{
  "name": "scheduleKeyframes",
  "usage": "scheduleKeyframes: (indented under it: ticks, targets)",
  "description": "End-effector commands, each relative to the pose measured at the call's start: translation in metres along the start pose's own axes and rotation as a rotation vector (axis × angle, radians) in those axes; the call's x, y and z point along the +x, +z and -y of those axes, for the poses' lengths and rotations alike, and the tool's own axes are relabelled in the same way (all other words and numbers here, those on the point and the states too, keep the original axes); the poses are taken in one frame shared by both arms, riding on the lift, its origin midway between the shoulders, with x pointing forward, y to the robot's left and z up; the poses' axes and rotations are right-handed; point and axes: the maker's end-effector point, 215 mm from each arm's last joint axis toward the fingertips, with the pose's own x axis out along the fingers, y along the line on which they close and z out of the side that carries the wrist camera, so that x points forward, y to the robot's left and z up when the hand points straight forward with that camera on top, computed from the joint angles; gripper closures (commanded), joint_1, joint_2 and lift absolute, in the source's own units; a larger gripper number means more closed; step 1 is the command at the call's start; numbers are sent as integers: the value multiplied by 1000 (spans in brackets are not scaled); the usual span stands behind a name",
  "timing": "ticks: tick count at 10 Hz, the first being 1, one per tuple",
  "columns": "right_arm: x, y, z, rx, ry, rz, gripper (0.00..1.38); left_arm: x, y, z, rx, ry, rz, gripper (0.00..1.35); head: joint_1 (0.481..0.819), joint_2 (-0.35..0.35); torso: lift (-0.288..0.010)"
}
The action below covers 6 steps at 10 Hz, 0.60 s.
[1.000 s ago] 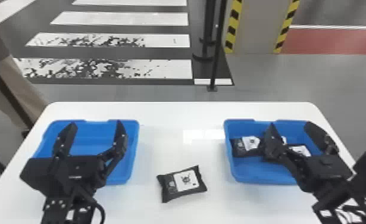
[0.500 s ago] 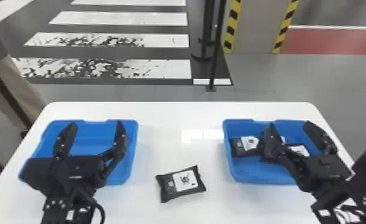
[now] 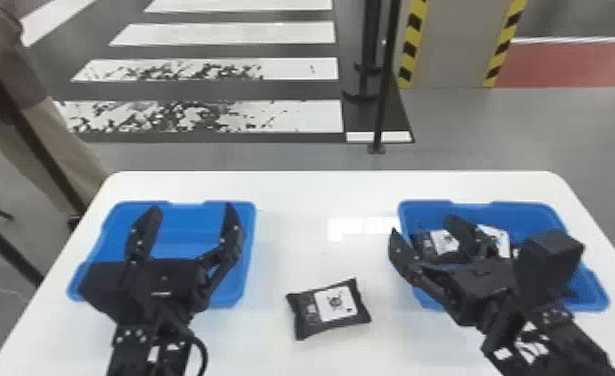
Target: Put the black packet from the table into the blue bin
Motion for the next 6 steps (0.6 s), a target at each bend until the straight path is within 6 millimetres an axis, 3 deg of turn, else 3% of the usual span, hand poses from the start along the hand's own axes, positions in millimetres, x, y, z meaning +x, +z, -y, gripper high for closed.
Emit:
scheduleKeyframes:
  ticks: [1,3,6]
  targets:
    - [21,-33,-25,-21,78,-114,216,0,-2,1,-3,-2,-3,61,695,116,-110]
    - [36,-83,-40,-60,145,-300,216,0,-3,1,-7,-2,-7,61,695,159,-110]
    - [47,-135,-68,-85,232,-443,216,-1,-8,4,-13,-7,-13,61,695,199,-110]
